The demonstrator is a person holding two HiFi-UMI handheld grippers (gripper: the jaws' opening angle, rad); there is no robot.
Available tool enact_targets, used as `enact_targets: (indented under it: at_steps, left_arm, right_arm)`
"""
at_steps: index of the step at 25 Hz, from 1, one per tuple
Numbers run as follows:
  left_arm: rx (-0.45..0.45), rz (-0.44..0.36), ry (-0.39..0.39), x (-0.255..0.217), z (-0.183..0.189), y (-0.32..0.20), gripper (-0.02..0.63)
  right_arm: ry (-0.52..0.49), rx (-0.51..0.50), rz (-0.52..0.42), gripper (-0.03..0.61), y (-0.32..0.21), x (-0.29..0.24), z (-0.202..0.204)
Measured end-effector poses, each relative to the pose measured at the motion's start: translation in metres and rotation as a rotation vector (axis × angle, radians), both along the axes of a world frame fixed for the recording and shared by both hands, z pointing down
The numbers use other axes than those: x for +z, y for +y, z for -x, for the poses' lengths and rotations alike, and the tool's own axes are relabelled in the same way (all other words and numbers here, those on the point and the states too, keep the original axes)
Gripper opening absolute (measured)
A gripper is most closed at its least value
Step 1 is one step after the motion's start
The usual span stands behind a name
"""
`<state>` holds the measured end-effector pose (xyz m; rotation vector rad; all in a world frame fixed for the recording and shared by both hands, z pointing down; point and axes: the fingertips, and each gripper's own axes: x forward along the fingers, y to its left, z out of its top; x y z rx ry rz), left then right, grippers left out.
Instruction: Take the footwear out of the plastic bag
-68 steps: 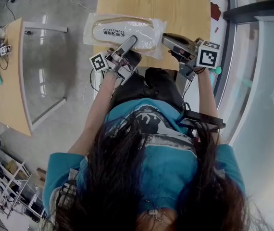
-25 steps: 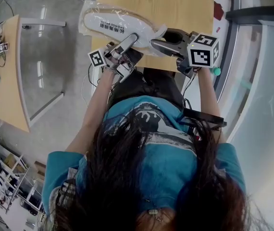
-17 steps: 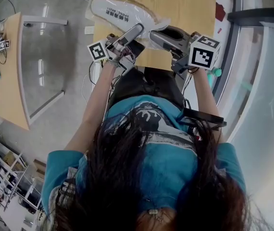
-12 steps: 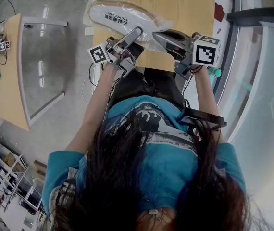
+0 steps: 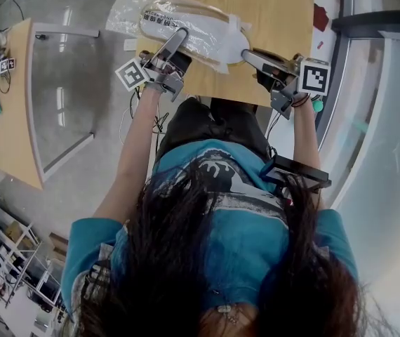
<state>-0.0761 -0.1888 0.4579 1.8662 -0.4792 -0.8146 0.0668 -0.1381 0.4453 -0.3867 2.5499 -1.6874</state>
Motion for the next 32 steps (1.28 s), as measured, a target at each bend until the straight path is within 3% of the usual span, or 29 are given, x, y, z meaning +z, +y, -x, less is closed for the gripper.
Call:
enact_targets:
  at_steps: [4,7,8,10,14,17,22,27,32]
  left_arm:
    - [-0.016,0.013,-0.02,0.005,0.001,-0.003,0.115]
    - [0.002,0.005,0.033,-0.002,0.0,-0.002,0.097]
    - [0.012,0.001,0.057,-0.004,-0.003,-0.002,0.094]
    - [0.044,0.001,0.095,-0.003,-0.019,-0.003,0.092]
    - [0.074,0.031,0.114,0.008,-0.067,-0.011,0.091]
    - [0.061,0.047,0.038,0.011,-0.061,-0.004,0.104]
    - [0.119,0.049,-0.096,0.03,-0.067,-0.006,0.126]
    - [0.122,0.08,-0.143,0.047,-0.077,-0.022,0.13]
    - [0.096,0.078,-0.152,0.045,-0.083,-0.034,0.13]
  right_arm:
    - [0.024,-0.004,-0.019,0.067,0.002,0.002,-0.008]
    - [0.037,-0.016,-0.075,0.074,0.005,0.0,-0.01]
    - [0.036,-0.013,-0.083,0.109,0.003,0.0,-0.011]
    - [0.018,-0.011,-0.077,0.176,-0.003,0.005,-0.018]
    - [-0.054,-0.033,-0.049,0.173,-0.015,0.012,-0.032]
    - [-0.024,-0.037,-0.019,0.127,-0.009,0.01,-0.023]
    - [0.03,-0.055,0.006,0.123,-0.009,0.028,-0.033]
    - [0.014,-0.02,0.08,0.124,-0.012,0.037,-0.041]
    - [0.026,0.021,0.07,0.124,-0.019,0.037,-0.047]
